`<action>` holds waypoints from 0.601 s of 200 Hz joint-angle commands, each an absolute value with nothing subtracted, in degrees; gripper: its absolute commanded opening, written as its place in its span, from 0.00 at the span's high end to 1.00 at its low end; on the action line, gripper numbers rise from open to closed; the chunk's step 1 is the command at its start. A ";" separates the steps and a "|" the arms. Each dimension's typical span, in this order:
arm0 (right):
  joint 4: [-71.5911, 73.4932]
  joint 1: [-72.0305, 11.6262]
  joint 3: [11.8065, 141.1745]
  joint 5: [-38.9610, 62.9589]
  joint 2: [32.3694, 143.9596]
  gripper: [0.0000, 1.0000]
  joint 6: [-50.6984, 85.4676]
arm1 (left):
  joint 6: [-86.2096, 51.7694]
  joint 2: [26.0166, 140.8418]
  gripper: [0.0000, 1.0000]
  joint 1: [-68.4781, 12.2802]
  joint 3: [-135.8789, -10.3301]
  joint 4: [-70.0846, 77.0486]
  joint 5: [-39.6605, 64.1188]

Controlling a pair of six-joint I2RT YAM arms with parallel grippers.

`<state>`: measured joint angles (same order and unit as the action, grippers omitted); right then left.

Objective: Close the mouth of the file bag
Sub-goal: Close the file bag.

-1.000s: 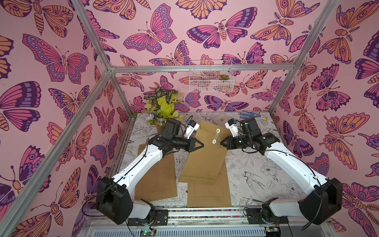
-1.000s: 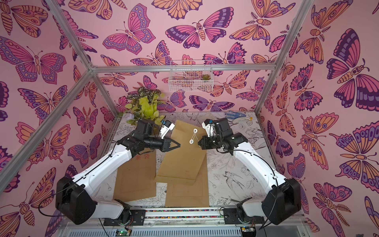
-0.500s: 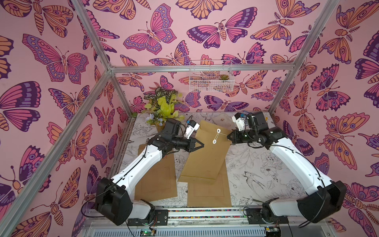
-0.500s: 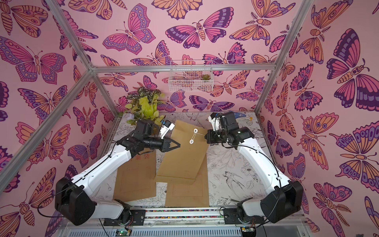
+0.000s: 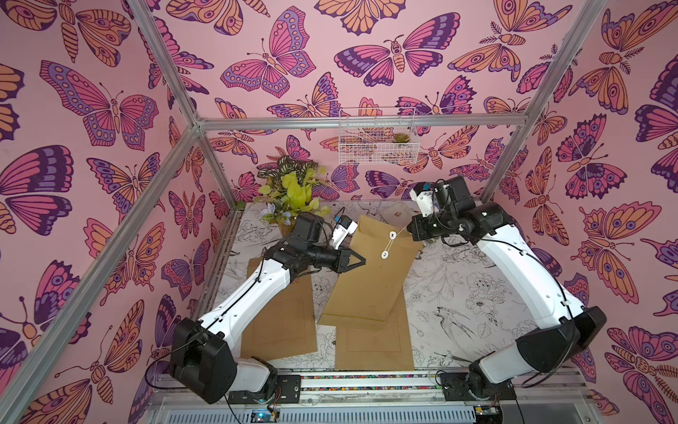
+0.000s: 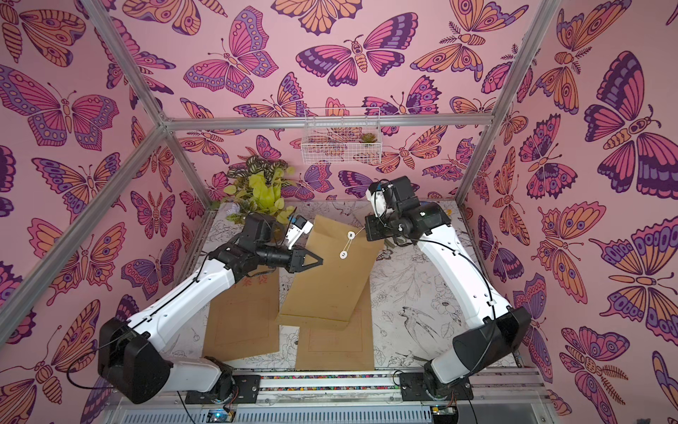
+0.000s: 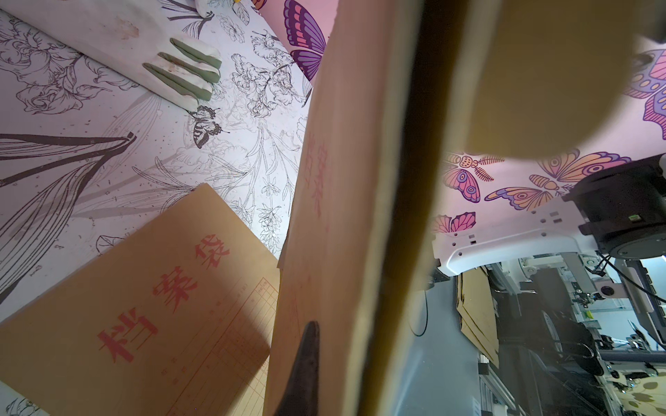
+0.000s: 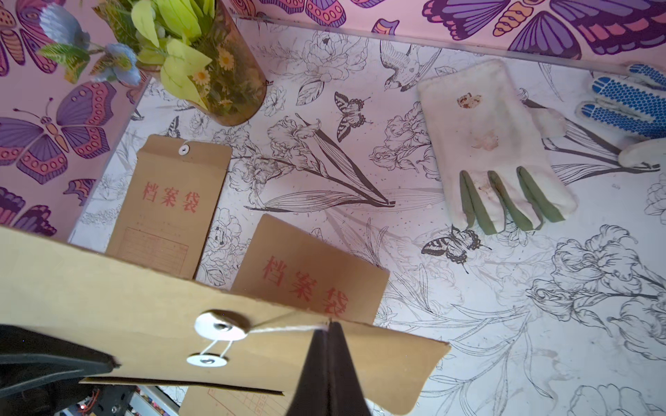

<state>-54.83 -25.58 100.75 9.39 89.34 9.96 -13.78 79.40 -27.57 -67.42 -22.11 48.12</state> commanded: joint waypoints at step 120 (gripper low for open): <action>-66.97 -39.30 117.33 3.51 99.44 1.00 6.89 | -12.66 77.83 1.00 -28.31 -66.06 -23.28 47.26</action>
